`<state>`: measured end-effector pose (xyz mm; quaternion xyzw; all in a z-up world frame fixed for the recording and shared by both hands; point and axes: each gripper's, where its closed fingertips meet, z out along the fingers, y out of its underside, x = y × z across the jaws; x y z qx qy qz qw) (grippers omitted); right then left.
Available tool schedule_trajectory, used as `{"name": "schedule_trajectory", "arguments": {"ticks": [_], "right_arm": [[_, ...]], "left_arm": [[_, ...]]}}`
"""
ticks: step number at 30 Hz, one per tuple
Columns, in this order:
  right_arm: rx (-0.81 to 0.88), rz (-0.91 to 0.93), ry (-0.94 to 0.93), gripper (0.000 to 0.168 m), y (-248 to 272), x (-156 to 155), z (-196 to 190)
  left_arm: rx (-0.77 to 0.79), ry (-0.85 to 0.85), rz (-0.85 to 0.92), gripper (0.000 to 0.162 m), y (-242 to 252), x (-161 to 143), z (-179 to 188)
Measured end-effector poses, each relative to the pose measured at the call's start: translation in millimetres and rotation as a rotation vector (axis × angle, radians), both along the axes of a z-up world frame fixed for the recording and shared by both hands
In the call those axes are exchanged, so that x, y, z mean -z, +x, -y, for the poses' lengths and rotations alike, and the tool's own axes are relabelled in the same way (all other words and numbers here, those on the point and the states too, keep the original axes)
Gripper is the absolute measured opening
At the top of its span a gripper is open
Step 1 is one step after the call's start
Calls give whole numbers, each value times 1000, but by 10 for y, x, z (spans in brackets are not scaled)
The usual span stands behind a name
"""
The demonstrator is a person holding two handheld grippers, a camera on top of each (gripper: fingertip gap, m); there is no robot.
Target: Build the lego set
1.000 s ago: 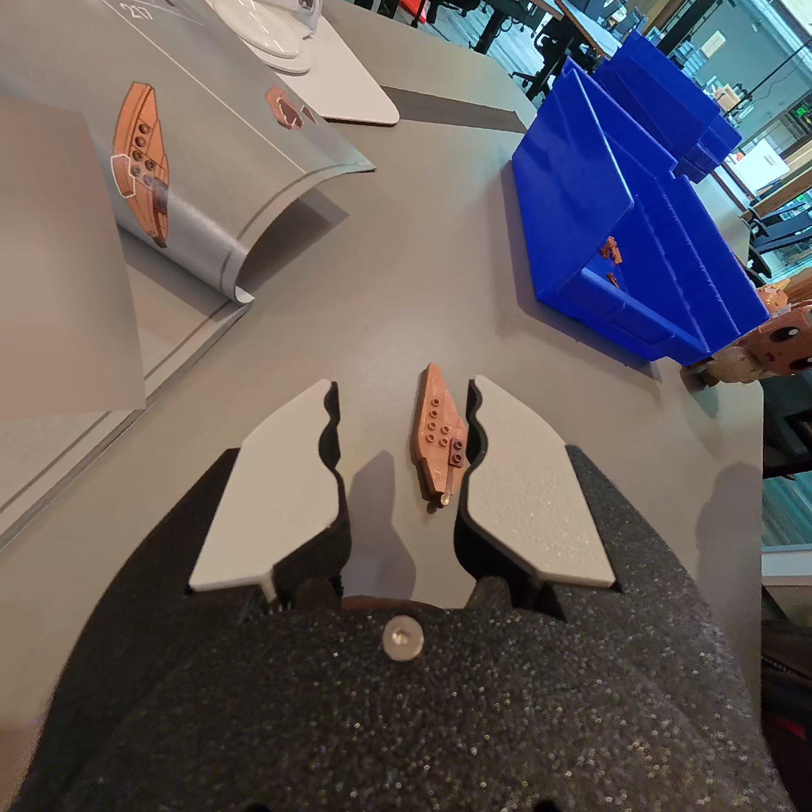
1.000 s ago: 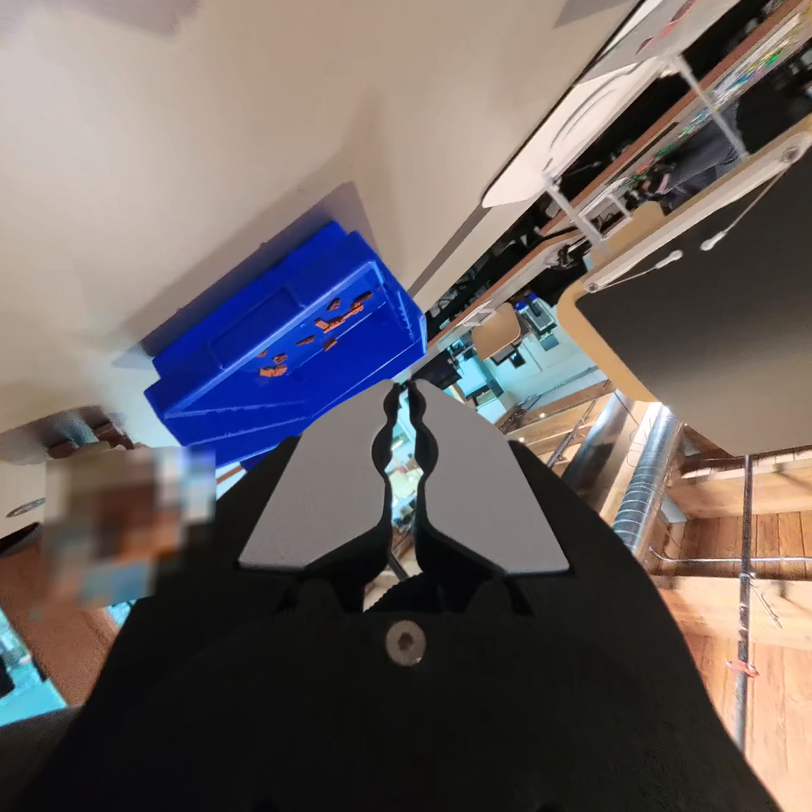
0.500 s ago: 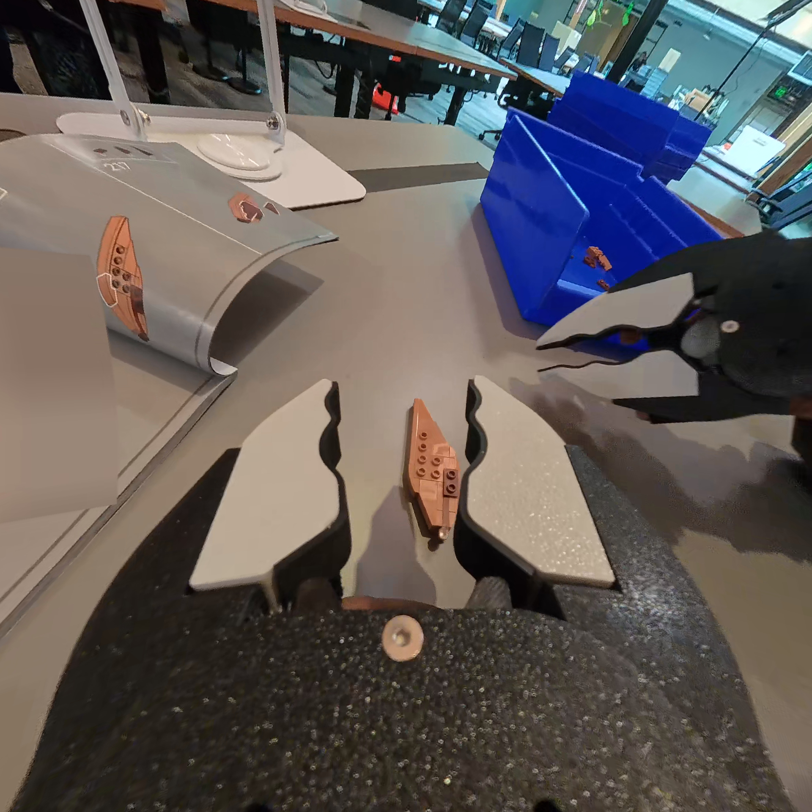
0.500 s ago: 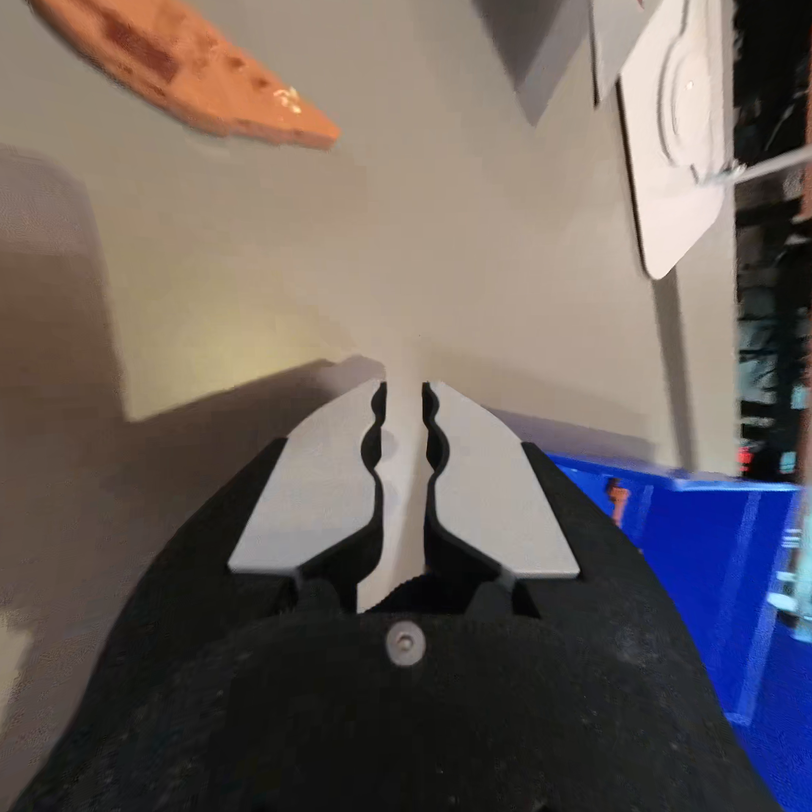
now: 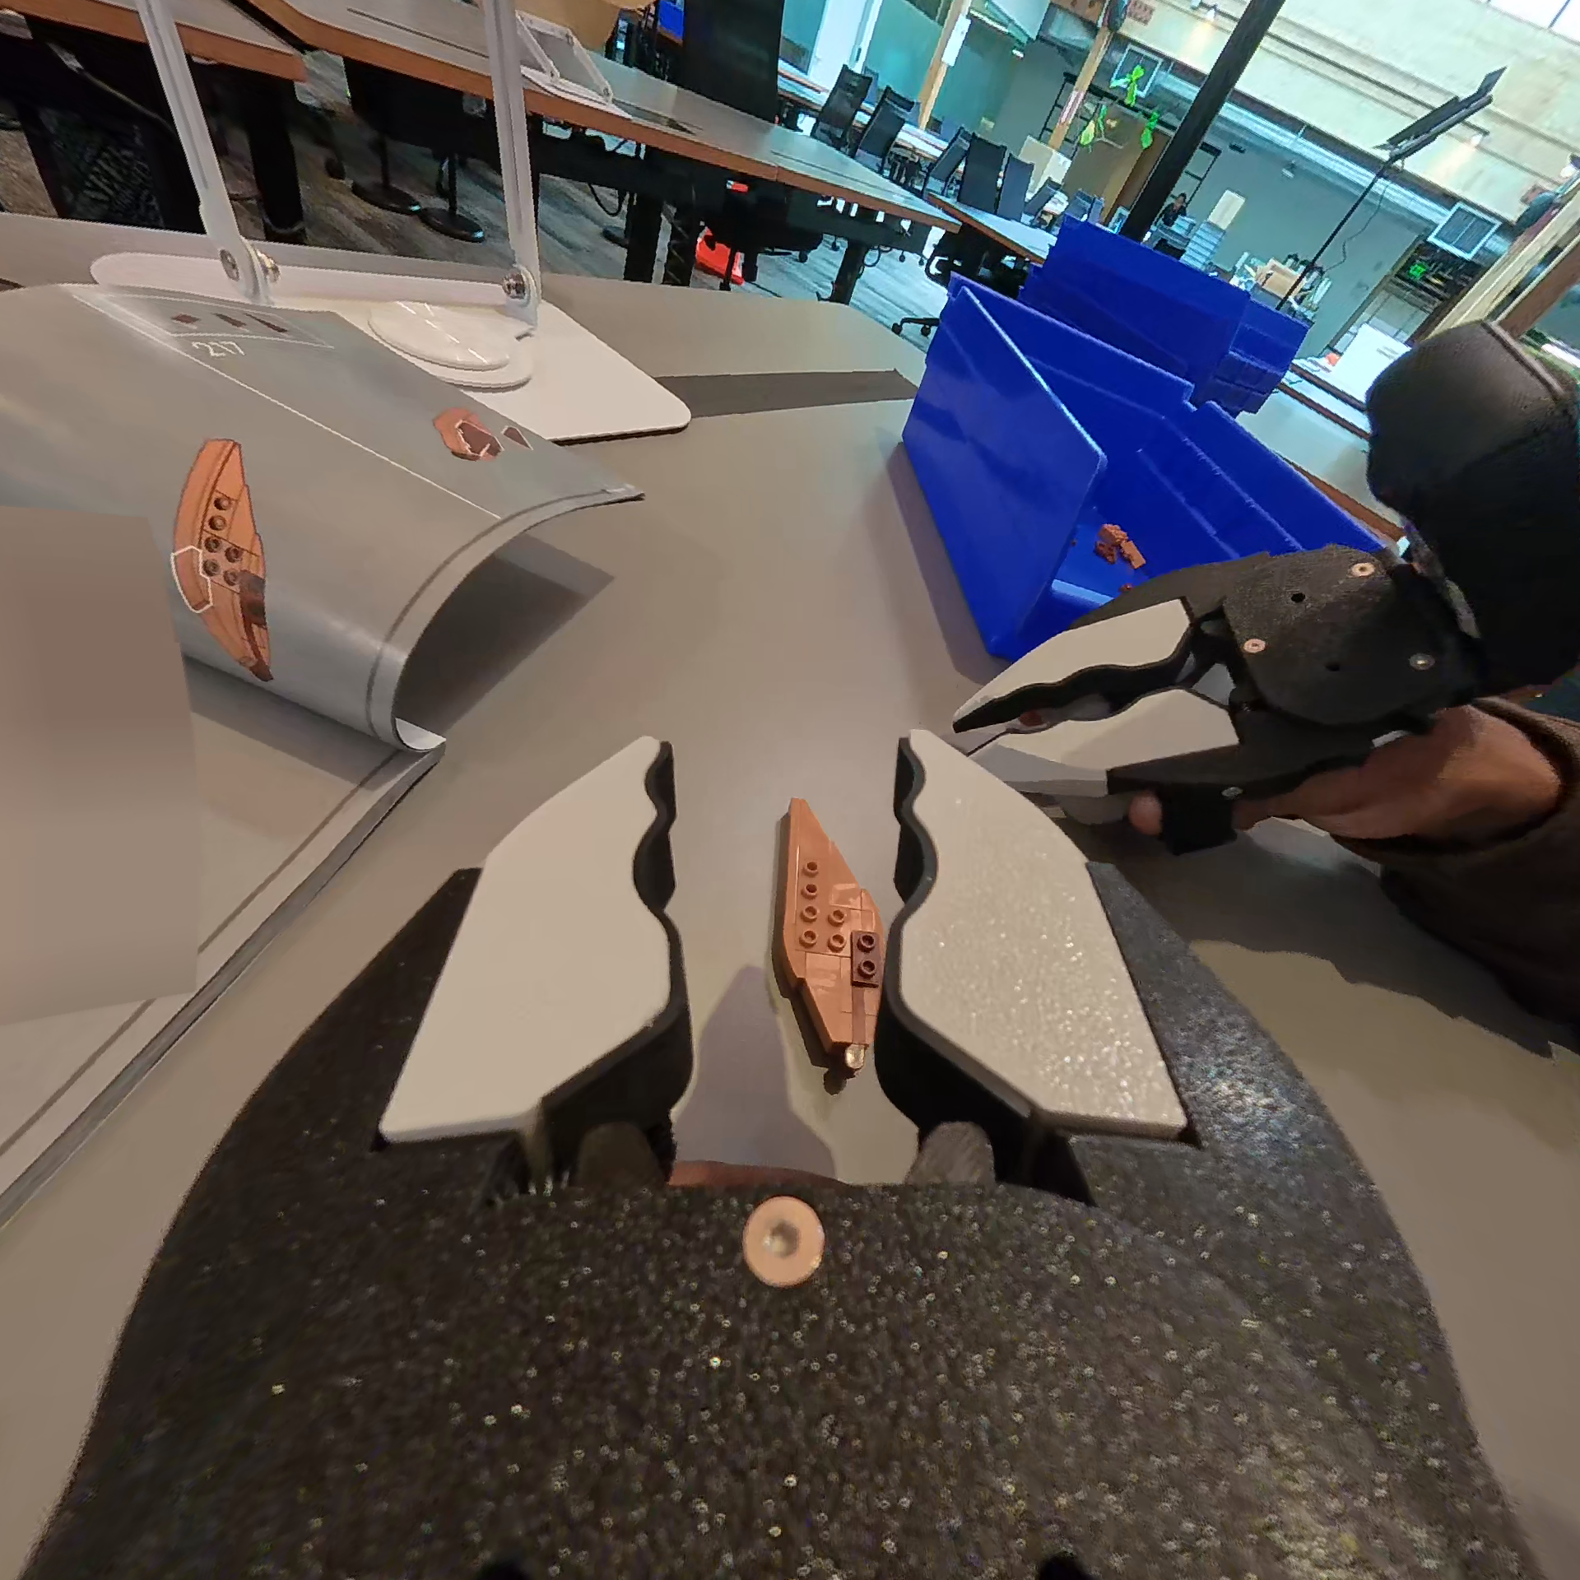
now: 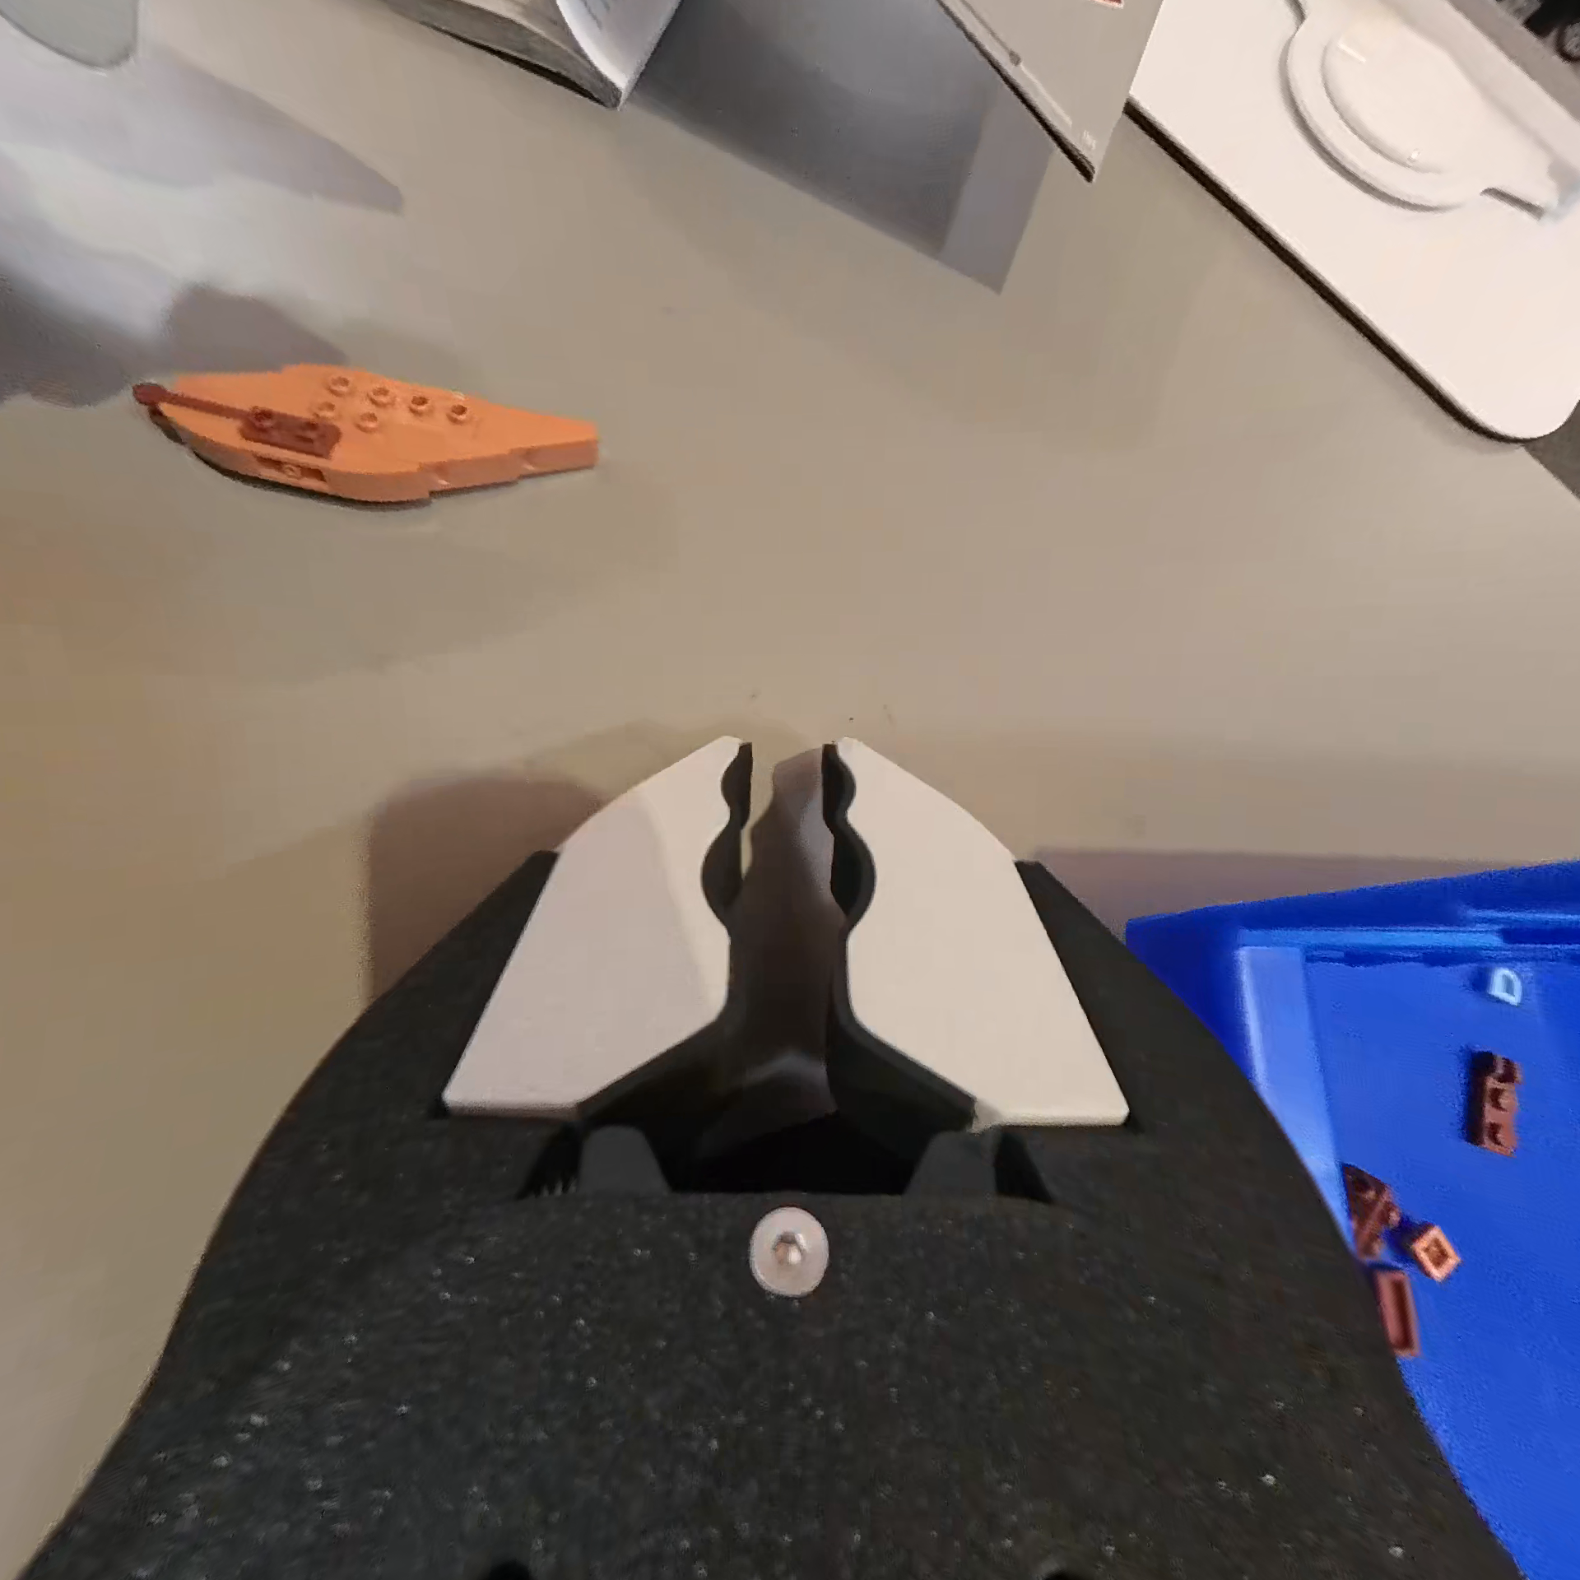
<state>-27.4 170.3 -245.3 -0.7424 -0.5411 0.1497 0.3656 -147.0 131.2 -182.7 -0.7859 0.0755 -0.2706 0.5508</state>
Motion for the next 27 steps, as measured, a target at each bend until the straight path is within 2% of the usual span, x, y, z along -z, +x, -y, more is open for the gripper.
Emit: {"name": "schedule_trajectory", "arguments": {"ticks": [27], "right_arm": [[-25, -8, 87, 11, -21, -43, 34]], "left_arm": [[10, -12, 12, 47, -2, 14, 4]]}}
